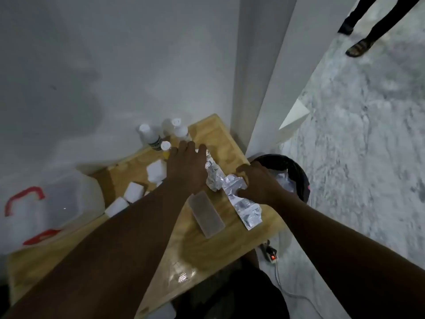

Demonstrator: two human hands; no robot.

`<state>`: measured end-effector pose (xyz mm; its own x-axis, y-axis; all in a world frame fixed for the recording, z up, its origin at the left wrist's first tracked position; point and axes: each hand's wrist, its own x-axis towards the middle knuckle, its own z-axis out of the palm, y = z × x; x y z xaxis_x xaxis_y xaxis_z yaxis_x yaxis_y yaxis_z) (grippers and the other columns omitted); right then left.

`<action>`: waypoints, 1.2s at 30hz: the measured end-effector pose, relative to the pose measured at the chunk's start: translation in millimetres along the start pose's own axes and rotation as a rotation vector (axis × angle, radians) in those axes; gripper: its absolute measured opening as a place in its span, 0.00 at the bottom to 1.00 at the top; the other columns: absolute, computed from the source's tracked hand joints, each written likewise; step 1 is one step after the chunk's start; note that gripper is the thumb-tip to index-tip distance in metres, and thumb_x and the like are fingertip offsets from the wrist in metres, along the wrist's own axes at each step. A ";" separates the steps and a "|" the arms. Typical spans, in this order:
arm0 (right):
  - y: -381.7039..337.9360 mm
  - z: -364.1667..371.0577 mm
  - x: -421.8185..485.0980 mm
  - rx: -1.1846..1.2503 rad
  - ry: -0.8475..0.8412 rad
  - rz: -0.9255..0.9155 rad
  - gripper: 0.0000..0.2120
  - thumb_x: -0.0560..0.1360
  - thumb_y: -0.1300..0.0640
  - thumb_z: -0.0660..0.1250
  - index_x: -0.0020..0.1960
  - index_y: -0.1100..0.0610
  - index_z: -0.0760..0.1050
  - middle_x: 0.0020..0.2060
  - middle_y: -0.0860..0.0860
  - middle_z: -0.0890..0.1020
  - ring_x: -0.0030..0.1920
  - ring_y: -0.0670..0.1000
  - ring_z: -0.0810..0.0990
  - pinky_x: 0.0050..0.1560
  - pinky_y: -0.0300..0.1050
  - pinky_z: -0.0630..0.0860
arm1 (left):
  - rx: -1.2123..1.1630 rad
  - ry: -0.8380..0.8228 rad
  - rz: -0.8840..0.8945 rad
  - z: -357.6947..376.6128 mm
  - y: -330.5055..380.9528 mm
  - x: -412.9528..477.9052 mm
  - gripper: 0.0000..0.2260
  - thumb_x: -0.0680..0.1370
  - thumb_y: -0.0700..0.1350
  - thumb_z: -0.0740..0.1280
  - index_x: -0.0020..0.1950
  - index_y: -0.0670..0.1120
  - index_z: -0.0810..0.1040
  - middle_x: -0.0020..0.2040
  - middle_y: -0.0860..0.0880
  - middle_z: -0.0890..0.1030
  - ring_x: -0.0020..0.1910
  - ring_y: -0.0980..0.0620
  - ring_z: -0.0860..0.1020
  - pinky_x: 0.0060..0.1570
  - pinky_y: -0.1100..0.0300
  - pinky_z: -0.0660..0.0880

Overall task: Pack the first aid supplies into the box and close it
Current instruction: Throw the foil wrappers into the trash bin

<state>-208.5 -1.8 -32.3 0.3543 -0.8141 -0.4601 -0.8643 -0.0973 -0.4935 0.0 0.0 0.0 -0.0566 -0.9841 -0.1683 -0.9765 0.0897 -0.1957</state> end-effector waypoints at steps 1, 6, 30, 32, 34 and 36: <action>1.3 3.4 3.7 -0.028 0.024 -0.025 0.30 0.66 0.46 0.75 0.65 0.51 0.72 0.60 0.59 0.73 0.62 0.62 0.72 0.63 0.54 0.71 | 0.022 -0.043 -0.017 1.7 0.8 3.8 0.27 0.69 0.50 0.73 0.67 0.46 0.74 0.58 0.42 0.79 0.58 0.40 0.76 0.53 0.48 0.71; -4.9 -5.4 6.3 -0.046 0.072 -0.065 0.16 0.69 0.52 0.76 0.54 0.57 0.79 0.49 0.52 0.74 0.53 0.52 0.70 0.57 0.48 0.67 | 0.075 -0.038 -0.042 3.8 6.2 19.9 0.18 0.71 0.45 0.71 0.61 0.46 0.75 0.51 0.45 0.83 0.53 0.42 0.78 0.54 0.51 0.71; 125.0 -175.0 -47.7 0.550 0.278 0.359 0.16 0.69 0.61 0.70 0.46 0.75 0.74 0.37 0.69 0.79 0.35 0.54 0.77 0.34 0.48 0.72 | -0.670 -0.114 0.171 -117.8 121.6 104.0 0.03 0.71 0.46 0.68 0.37 0.50 0.77 0.35 0.49 0.78 0.38 0.43 0.79 0.38 0.56 0.75; 156.9 -156.8 -42.5 0.582 0.322 0.429 0.19 0.66 0.57 0.70 0.46 0.73 0.76 0.34 0.65 0.79 0.34 0.53 0.76 0.34 0.48 0.70 | -0.632 -0.156 0.212 -97.7 149.2 115.0 0.04 0.71 0.47 0.67 0.36 0.51 0.75 0.36 0.49 0.78 0.39 0.43 0.79 0.39 0.55 0.76; 190.6 -126.7 -32.7 0.601 0.349 0.500 0.21 0.62 0.54 0.69 0.45 0.71 0.76 0.32 0.60 0.78 0.34 0.53 0.75 0.35 0.47 0.70 | -0.557 -0.214 0.252 -67.8 176.4 127.8 0.04 0.73 0.47 0.67 0.38 0.50 0.76 0.38 0.49 0.78 0.39 0.43 0.79 0.38 0.55 0.75; 221.9 -87.7 -20.1 0.625 0.361 0.555 0.19 0.63 0.55 0.70 0.44 0.71 0.77 0.32 0.62 0.78 0.34 0.52 0.76 0.35 0.46 0.70 | -0.467 -0.268 0.302 -29.0 201.8 141.4 0.04 0.73 0.47 0.66 0.40 0.49 0.77 0.39 0.48 0.77 0.40 0.43 0.78 0.38 0.56 0.74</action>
<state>-438.7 -57.3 -67.8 -0.2790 -0.7916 -0.5437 -0.4894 0.6043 -0.6288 -211.1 -125.5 -35.2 -0.3495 -0.8477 -0.3990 -0.9169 0.2219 0.3319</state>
